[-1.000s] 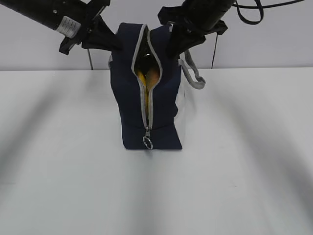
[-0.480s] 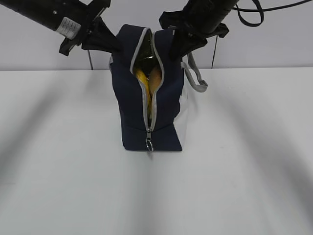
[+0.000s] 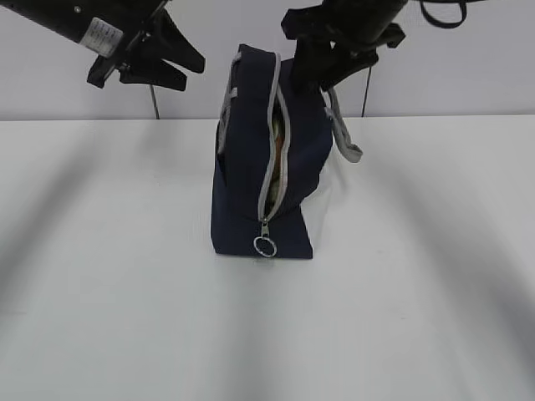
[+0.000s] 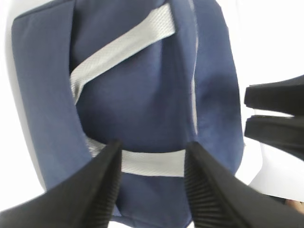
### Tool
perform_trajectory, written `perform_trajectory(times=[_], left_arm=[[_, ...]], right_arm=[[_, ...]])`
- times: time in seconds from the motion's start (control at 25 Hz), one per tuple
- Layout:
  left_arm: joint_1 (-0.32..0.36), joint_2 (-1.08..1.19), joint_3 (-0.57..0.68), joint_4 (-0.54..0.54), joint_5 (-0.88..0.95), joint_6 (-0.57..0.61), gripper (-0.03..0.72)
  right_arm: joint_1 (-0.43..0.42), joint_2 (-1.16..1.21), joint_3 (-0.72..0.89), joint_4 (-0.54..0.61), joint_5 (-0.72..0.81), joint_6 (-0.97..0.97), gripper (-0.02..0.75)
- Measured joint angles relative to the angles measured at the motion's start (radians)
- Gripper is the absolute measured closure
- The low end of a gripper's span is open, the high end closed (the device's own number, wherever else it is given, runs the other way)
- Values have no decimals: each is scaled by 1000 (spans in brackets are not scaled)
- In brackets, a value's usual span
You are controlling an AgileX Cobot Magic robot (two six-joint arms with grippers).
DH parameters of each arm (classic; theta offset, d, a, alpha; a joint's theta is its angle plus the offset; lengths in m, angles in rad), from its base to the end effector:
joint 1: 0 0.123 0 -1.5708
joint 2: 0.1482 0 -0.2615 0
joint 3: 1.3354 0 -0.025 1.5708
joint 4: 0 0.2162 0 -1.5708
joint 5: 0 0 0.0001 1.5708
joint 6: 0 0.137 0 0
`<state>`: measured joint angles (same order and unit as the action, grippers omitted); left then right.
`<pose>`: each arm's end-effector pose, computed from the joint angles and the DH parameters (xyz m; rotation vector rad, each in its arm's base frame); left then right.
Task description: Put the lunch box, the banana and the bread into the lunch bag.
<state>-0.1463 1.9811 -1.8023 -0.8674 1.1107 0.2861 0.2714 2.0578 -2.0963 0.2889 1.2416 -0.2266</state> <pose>0.3914 -0.1523 0.2652 0.2231 2.5122 -1.0986 0.4005 0.1498 0.2676 -0.6179 2.5943 0.4098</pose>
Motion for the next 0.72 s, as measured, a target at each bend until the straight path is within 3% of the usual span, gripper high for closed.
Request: perform_trajectory(times=[0.4,0.72], left_arm=[[1,-108,0,44,106,-2,340],[-1,-212,0,223,126,-67,338]], right_arm=[[7,-144,-2,-54,10,2,342],[63,-246,93,-62,10,5,342]])
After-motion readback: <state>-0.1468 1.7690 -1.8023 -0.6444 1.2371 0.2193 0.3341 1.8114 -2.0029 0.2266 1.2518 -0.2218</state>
